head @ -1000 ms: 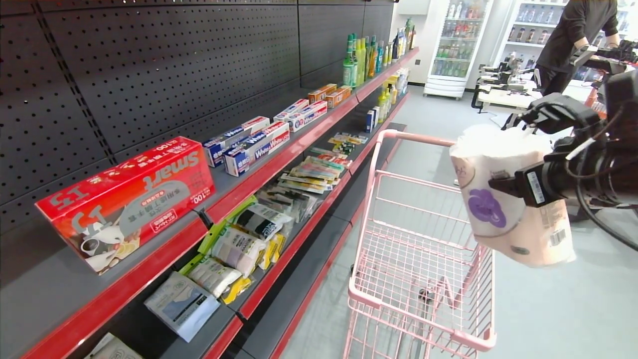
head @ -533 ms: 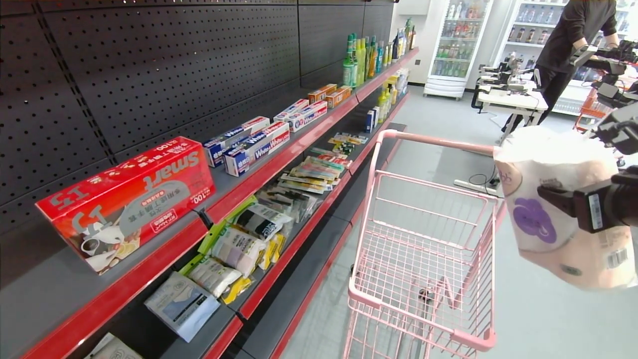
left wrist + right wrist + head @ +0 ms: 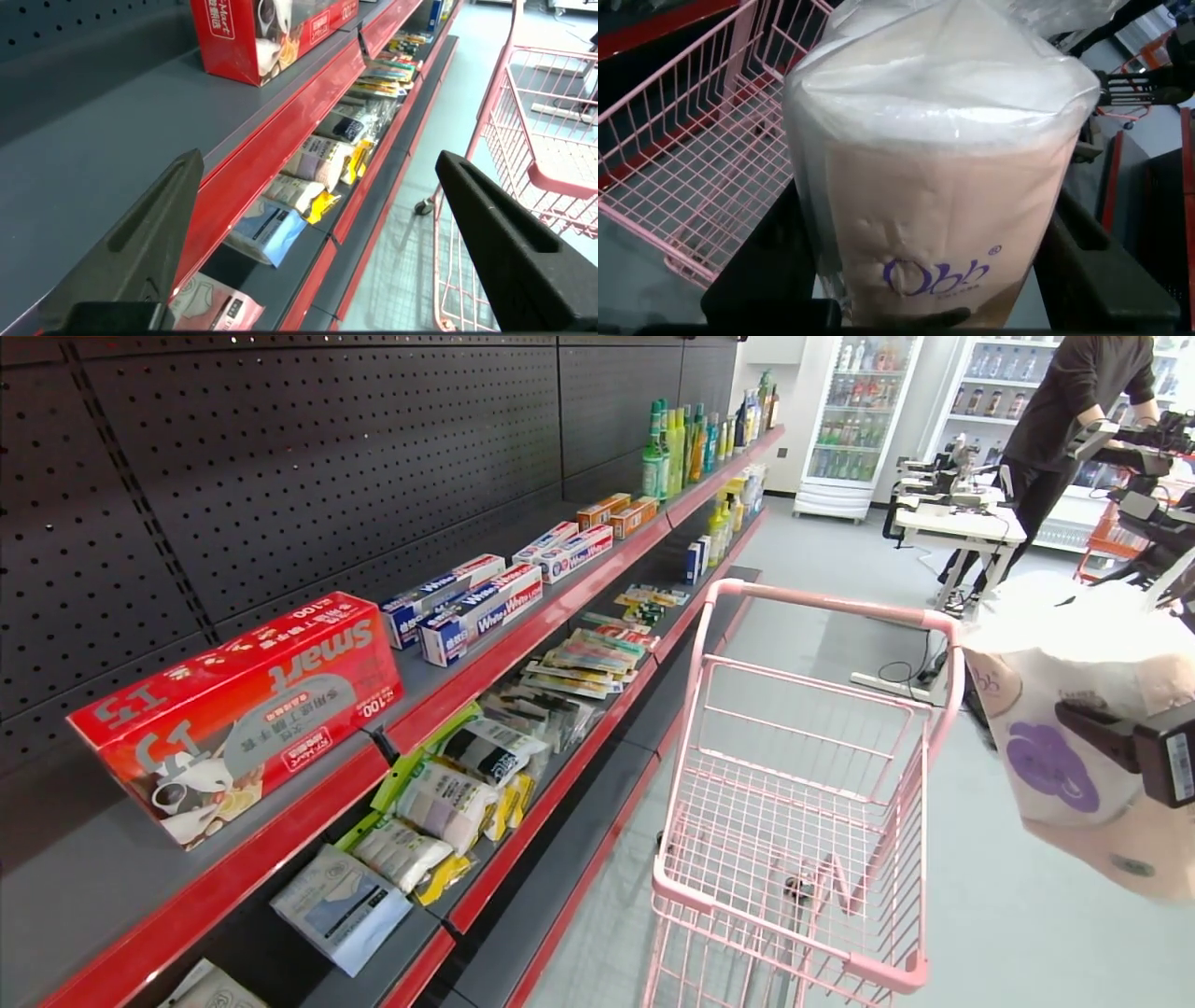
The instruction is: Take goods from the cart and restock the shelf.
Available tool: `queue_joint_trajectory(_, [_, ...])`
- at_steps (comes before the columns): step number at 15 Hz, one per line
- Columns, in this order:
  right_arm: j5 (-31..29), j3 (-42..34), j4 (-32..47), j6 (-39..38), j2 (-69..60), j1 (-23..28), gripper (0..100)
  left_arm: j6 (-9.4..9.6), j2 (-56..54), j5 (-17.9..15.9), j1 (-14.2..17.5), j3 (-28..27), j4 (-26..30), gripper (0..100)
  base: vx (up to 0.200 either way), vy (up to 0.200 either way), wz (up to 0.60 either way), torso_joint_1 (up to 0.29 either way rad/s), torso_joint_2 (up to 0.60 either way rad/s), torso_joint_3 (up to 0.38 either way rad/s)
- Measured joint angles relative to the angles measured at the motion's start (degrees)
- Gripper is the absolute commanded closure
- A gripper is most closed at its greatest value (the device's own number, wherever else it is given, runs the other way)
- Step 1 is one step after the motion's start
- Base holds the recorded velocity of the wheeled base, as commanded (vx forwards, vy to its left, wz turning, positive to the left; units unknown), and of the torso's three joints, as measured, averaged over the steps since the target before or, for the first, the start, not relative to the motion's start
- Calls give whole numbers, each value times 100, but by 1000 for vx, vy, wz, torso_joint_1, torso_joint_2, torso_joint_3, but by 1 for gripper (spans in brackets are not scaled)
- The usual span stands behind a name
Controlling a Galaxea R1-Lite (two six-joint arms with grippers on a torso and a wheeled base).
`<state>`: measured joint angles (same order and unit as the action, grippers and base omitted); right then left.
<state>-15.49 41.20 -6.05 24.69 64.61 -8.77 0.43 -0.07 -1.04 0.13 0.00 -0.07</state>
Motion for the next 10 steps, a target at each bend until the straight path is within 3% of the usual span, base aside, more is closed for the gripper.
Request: queue_joint_trajectory(10, [4, -46, 0, 57, 154, -10, 100, 1, 0, 6, -2, 0, 0, 0, 0, 0, 0, 163, -354, -185])
